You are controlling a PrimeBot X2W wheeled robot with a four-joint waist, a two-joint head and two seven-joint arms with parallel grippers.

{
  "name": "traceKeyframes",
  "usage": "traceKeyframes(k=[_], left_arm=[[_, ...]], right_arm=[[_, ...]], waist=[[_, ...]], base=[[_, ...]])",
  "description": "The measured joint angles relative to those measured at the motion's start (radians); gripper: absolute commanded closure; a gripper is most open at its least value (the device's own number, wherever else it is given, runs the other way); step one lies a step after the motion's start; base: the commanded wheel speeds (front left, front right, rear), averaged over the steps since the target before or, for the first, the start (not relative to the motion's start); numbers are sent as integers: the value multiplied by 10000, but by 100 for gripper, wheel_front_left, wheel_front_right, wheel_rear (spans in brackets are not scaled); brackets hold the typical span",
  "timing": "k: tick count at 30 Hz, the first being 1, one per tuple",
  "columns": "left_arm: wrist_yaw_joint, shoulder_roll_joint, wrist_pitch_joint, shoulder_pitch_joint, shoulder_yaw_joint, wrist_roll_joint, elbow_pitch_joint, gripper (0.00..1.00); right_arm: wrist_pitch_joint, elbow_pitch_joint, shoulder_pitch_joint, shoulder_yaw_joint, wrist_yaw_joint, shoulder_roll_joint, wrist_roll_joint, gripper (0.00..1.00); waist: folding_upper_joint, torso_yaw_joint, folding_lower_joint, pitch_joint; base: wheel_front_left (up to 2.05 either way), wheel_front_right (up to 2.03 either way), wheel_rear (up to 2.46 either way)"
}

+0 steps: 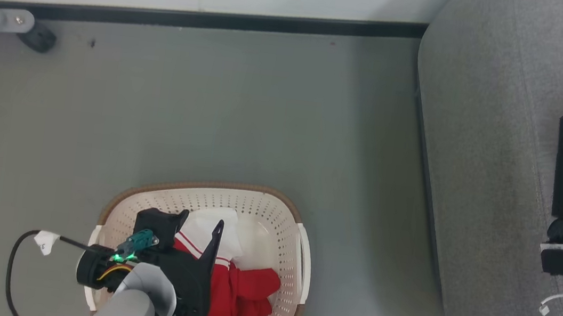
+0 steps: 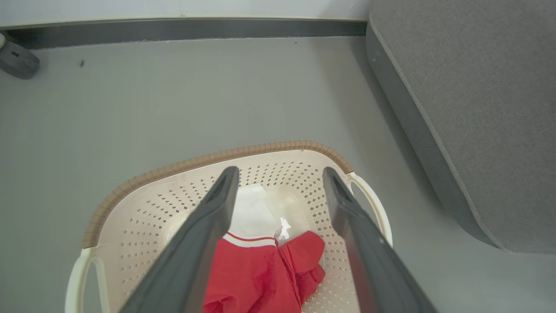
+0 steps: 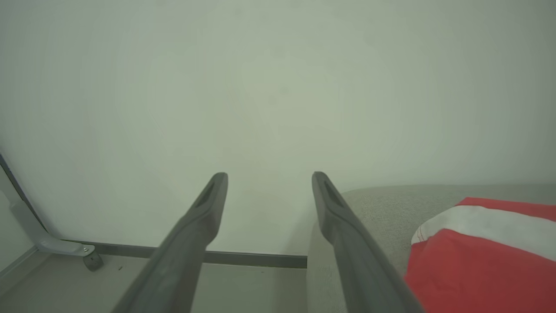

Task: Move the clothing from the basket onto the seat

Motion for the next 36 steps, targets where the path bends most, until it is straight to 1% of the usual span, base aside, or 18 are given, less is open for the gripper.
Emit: traceKeyframes(k=[4,10,16,19,24,25,36], left_arm=[[-59,-123,169,-364,-46,0,585,0],[-67,-127,263,-794,-40,0,1360,0],[-240,-132,451,-1348,-104,6,2017,0],[-403,-119,573,-1583,-257,73,2362,0],[-418,-59,740,-1824,-297,140,2940,0],[-489,-77,840,-1991,-332,251,3154,0],[-485,-150,1016,-2685,-267,291,4079,0]], right_arm=[[0,-111,-288,-31,0,-42,-2,0],[0,-249,-798,50,0,-90,2,0],[0,-447,-1026,25,0,-73,2,0],[0,-483,-1240,56,0,-63,0,0],[0,-650,-1654,196,0,-36,0,0],[0,-662,-1687,234,0,-38,0,0],[0,-759,-2161,399,0,40,0,0]], waist=[[0,-61,0,389],[0,-194,-1,981],[0,-391,0,1591],[0,-496,0,1904],[0,-698,0,2408],[1,-781,0,2606],[0,-1168,-1,3640]], base=[[0,0,0],[0,0,0],[0,0,0],[0,0,0],[0,0,0],[0,0,0],[0,0,0]])
